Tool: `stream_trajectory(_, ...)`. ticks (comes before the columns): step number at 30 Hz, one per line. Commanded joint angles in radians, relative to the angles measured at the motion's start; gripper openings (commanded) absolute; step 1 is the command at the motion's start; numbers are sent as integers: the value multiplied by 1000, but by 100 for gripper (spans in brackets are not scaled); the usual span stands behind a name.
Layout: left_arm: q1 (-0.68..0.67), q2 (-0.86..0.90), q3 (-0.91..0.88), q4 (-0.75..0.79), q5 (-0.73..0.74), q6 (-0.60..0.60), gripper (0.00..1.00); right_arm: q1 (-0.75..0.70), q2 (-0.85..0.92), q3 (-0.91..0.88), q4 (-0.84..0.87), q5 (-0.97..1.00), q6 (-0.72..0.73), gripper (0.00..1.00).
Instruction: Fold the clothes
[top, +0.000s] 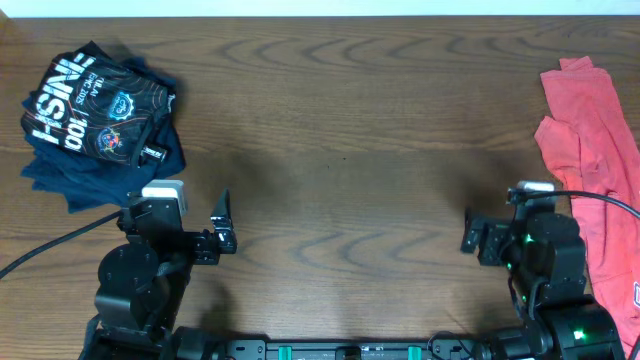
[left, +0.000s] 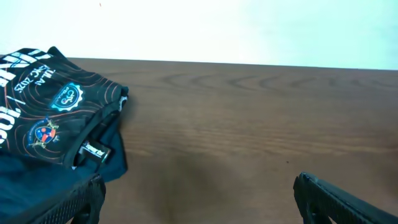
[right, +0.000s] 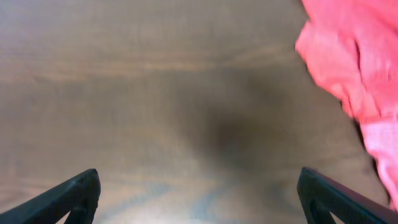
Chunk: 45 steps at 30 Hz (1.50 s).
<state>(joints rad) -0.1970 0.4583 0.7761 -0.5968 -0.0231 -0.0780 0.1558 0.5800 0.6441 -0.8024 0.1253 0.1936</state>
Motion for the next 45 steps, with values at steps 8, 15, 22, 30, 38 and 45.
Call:
stream_trajectory(8,4,-2,-4,-25,-15,-2,98,8,-4,-7,-131,13,-8,99)
stream_trajectory(15,4,-2,-4,-115,-15,-2,98,8,-4,-7,-137,13,-8,99)
stream_trajectory(22,4,-2,-4,-237,-15,-2,98,8,-27,-9,-137,13,-8,99)
stream_trajectory(30,4,-2,-4,-322,-15,-2,98,-34,-183,-14,-187,9,-17,99)
stream_trajectory(38,4,-2,-4,-331,-15,-2,98,-99,-423,-161,-19,-56,-163,99)
stream_trajectory(45,4,-2,-4,-331,-15,-2,98,-134,-572,-353,256,-118,-169,99)
